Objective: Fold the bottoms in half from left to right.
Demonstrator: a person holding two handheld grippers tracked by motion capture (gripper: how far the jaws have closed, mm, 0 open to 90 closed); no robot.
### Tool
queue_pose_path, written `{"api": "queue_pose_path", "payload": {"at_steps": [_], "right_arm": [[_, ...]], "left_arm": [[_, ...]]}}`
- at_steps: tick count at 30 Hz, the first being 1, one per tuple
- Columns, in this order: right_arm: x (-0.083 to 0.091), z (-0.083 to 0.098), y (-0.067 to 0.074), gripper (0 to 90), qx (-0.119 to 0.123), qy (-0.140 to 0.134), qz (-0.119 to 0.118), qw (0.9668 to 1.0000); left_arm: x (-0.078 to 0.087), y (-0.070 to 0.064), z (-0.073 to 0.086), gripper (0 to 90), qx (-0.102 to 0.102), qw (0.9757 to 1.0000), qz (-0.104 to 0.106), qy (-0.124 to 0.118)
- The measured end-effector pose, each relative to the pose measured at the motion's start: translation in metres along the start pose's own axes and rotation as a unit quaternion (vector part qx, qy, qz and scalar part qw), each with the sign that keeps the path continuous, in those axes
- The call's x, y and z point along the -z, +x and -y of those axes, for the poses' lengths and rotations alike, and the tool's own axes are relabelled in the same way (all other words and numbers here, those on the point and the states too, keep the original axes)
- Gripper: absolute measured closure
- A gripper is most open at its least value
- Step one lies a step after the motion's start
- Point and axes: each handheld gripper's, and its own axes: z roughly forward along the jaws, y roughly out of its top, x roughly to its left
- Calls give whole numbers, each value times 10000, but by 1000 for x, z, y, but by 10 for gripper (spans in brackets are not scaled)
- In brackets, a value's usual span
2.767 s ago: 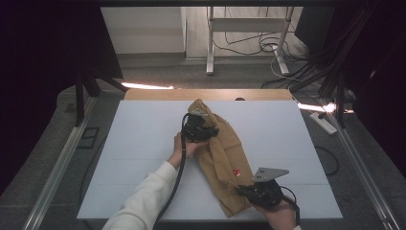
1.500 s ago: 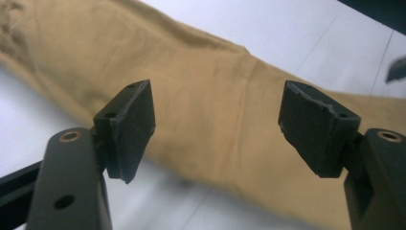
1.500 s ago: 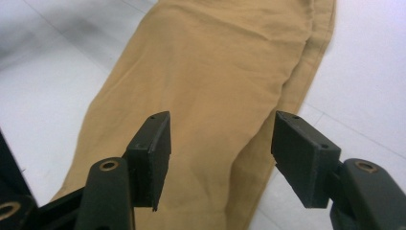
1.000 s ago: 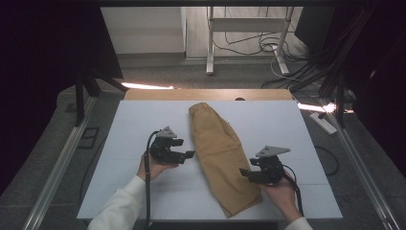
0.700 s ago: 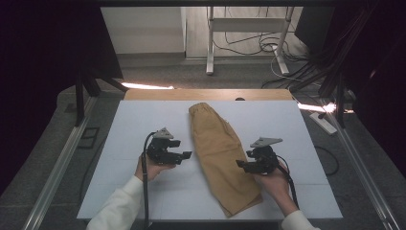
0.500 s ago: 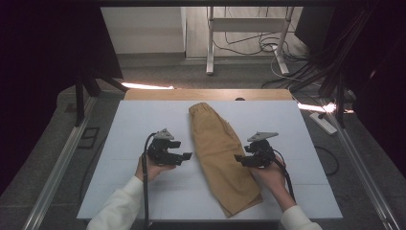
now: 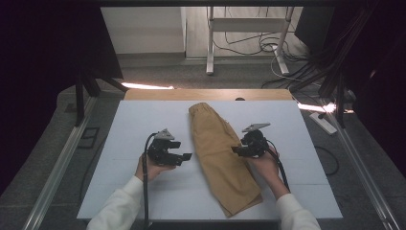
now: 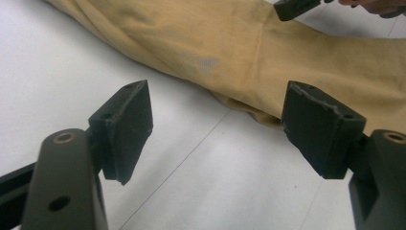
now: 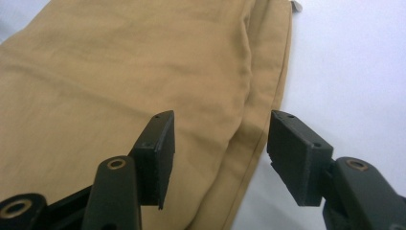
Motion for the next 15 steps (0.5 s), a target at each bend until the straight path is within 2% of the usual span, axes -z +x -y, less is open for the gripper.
{"api": "queue_pose_path", "payload": {"at_steps": [7,12,15], "right_arm": [[-11,-2,0,564,193,202,-18,9996],[-10,-1,2,800,366,272,23,9990],[-9,-1,3,884,386,293,-43,9988]], "left_arm": [[1,-1,-1,257,-8,10000,-1,-24],[1,0,-1,256,-27,10000,-10,-24],[1,-1,-1,256,-36,10000,-8,-24]]}}
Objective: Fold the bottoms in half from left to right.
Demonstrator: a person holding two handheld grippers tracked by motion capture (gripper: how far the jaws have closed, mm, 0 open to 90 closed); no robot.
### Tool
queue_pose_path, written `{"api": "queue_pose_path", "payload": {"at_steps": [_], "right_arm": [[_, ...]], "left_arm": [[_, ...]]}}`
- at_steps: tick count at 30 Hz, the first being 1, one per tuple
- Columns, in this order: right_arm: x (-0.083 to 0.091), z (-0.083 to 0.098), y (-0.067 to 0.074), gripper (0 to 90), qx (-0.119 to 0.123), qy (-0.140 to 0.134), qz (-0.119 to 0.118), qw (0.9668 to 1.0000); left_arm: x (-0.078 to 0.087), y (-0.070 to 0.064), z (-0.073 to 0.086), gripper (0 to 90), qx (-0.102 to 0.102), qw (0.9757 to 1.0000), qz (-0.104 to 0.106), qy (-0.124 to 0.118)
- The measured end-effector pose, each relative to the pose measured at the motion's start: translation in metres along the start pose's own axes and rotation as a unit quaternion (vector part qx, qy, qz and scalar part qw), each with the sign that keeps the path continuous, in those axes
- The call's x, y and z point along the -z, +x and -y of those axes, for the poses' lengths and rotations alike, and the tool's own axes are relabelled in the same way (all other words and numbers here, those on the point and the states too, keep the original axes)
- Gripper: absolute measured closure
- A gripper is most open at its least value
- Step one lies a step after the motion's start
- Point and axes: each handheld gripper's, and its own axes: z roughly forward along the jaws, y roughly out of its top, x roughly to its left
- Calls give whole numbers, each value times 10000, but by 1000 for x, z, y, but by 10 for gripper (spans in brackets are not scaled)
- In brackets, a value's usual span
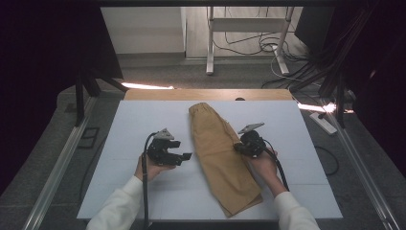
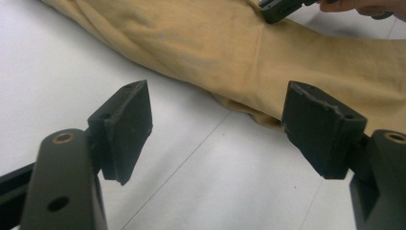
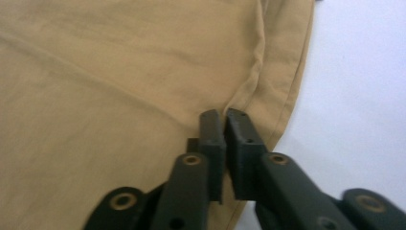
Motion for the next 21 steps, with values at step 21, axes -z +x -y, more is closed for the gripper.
{"api": "queue_pose_path", "payload": {"at_steps": [21], "right_arm": [[17,7,-8,891,-144,77,128,9998]], "left_arm": [[1,0,0,251,-18,10000,4,8]]}}
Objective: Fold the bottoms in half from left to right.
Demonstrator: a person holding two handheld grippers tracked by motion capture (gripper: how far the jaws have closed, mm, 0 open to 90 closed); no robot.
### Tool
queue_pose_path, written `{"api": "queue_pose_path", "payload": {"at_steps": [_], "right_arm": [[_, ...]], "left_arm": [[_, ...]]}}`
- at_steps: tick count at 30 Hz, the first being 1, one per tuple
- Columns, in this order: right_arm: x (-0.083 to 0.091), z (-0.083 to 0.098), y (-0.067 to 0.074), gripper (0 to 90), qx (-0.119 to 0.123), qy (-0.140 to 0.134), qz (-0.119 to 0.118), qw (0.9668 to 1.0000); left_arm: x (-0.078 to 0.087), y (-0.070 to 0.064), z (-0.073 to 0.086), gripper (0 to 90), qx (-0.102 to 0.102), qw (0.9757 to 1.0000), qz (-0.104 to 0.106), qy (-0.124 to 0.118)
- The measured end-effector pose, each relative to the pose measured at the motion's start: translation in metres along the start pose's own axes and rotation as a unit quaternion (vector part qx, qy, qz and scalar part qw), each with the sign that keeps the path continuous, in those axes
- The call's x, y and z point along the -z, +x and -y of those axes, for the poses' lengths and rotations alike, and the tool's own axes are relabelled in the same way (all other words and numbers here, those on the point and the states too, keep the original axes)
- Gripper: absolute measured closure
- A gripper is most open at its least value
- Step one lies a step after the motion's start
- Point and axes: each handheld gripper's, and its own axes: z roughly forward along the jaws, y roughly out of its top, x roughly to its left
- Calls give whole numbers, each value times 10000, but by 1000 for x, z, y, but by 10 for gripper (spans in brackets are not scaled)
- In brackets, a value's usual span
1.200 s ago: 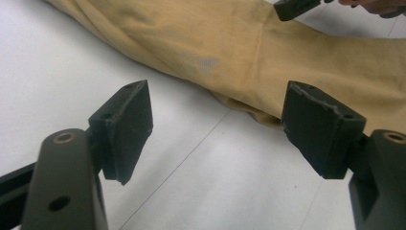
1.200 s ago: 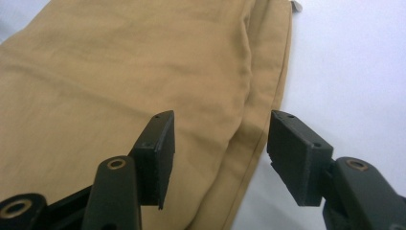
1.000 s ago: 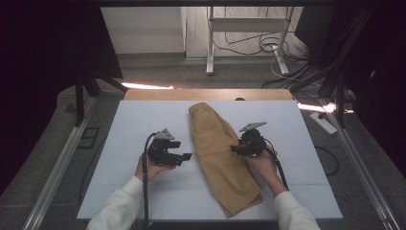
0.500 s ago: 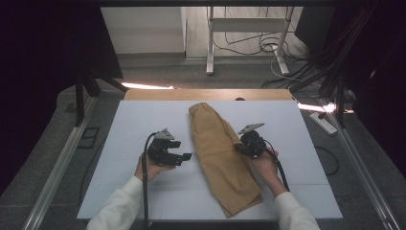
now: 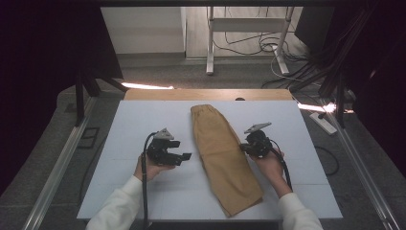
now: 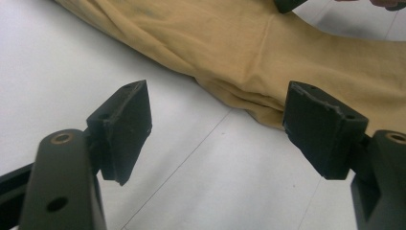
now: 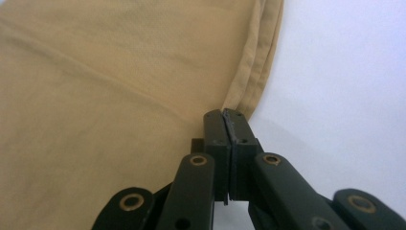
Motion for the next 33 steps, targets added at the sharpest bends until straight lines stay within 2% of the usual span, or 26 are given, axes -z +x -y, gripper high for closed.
{"api": "queue_pose_path", "payload": {"at_steps": [6,7,9,12,13,19,25,33], "right_arm": [[-4,2,0,878,24,44,19,10000],[-3,2,0,834,34,47,50,10000],[-2,1,2,666,11,9,152,9999],[3,-1,10,526,29,-188,125,9997],[5,-2,13,500,54,-248,36,9997],[10,-7,33,472,271,-414,-333,9982],[15,-9,54,450,463,-433,-620,9961],[18,-13,83,433,752,-403,-890,9924]], "left_arm": [[1,0,0,250,-10,10000,-20,-14],[1,0,0,250,-9,10000,-21,-18],[2,1,0,250,4,10000,-22,-23],[2,1,0,250,3,10000,-9,-26],[1,1,0,250,0,10000,-10,-22],[1,-1,-1,248,-22,10000,-15,-17],[2,2,0,248,3,10000,-37,-24],[3,3,0,248,29,10000,-58,-46]]}}
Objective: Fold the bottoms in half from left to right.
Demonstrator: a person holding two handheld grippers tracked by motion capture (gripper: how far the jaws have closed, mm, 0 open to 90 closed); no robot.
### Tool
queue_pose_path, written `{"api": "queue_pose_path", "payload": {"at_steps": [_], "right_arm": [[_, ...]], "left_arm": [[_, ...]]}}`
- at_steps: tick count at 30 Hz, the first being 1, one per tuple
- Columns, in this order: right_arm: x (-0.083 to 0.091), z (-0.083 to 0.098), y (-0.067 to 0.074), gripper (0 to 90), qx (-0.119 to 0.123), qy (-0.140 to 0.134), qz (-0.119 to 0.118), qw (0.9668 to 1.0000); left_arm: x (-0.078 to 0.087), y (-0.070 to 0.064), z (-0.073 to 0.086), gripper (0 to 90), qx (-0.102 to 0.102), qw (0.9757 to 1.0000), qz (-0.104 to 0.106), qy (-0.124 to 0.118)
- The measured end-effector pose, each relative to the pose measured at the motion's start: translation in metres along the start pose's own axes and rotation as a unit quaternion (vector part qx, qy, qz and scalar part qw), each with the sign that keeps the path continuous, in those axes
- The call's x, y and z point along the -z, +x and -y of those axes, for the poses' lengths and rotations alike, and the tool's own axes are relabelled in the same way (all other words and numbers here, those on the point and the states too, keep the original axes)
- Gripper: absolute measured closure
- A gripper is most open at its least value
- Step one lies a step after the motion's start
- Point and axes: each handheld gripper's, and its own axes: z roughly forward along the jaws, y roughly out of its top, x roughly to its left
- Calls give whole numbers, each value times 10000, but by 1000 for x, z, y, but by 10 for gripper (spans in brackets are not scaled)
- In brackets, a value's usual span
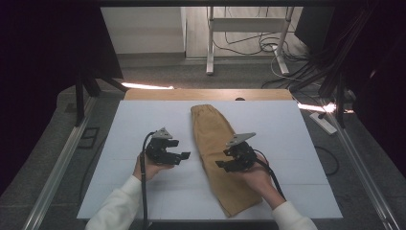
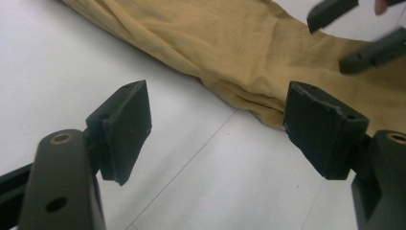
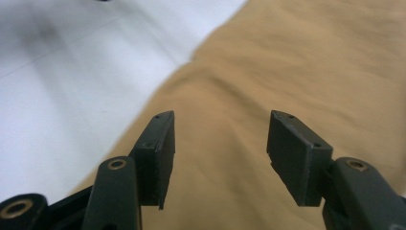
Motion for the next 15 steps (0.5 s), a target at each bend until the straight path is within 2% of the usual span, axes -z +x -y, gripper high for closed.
{"api": "queue_pose_path", "payload": {"at_steps": [8,15], "right_arm": [[-13,-5,30,403,255,190,-193,9993],[-25,-4,47,392,435,406,-233,9980]], "left_arm": [[0,0,0,245,14,10000,-14,-1],[1,1,0,245,1,10000,-13,1]]}}
